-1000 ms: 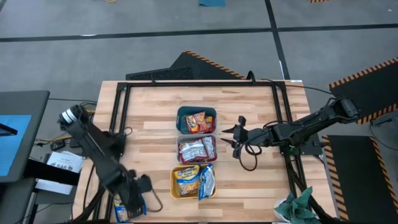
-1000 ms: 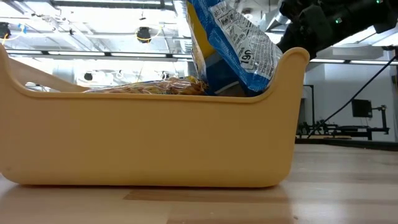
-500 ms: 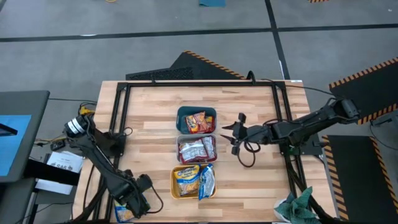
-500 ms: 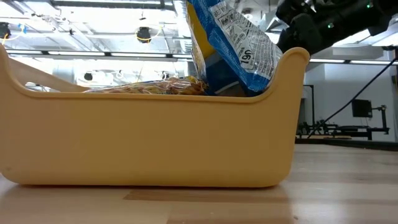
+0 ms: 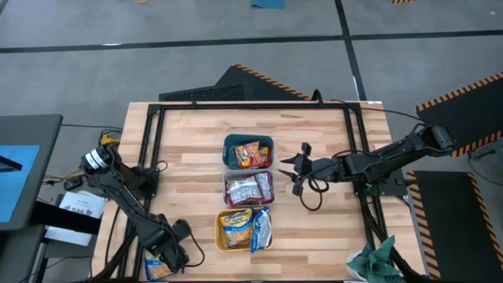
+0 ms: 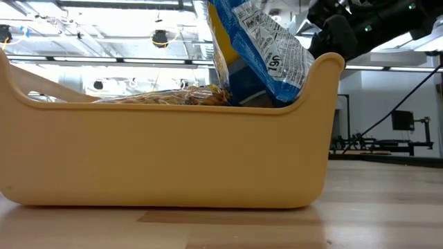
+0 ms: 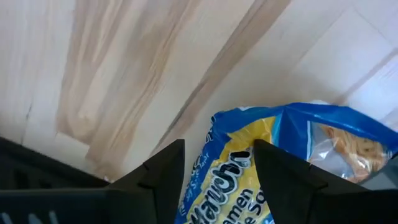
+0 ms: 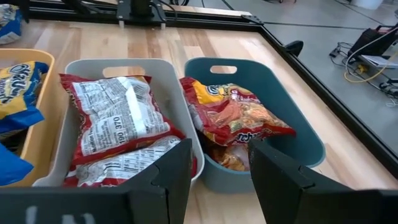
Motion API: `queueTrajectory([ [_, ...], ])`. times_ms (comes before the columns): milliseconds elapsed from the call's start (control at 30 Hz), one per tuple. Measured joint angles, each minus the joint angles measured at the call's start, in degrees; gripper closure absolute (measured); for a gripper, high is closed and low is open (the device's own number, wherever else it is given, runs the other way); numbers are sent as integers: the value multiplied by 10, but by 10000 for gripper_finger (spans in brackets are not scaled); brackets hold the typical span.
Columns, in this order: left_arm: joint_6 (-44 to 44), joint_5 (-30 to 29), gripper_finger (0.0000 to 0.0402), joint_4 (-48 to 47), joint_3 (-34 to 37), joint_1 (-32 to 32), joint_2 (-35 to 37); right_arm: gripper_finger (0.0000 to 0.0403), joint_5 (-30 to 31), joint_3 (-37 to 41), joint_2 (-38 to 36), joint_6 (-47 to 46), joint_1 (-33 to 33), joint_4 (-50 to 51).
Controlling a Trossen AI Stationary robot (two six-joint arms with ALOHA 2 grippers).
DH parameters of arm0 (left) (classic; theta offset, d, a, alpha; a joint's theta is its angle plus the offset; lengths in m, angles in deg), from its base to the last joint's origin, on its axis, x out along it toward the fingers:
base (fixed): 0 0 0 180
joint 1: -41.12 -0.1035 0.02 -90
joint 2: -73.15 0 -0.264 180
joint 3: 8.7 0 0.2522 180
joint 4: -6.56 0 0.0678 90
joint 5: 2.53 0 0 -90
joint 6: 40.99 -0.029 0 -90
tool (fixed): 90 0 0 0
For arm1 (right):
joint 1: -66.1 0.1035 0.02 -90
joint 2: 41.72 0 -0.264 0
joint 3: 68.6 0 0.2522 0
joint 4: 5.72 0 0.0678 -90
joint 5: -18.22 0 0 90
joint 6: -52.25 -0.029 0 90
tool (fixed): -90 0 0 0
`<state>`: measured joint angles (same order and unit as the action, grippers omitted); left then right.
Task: Sort Maruchan noodles
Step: Put the blue noodle pack into the yellow bin
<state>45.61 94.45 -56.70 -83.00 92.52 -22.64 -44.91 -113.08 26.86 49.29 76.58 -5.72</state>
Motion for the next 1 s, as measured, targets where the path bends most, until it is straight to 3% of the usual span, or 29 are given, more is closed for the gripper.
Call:
queueTrajectory([
  [400,-49,-2,221,47,26,-1,0,223,0,0,0,0,0,0],
  [533,-112,3,234,97,46,-1,1,223,0,0,0,0,0,0],
  [667,-180,2,284,108,53,-1,1,223,0,0,0,0,0,0],
  [800,-218,2,377,98,54,-7,1,223,0,0,0,3,0,0],
  [1000,-275,-10,400,76,52,-30,2,223,0,0,0,4,0,0],
])
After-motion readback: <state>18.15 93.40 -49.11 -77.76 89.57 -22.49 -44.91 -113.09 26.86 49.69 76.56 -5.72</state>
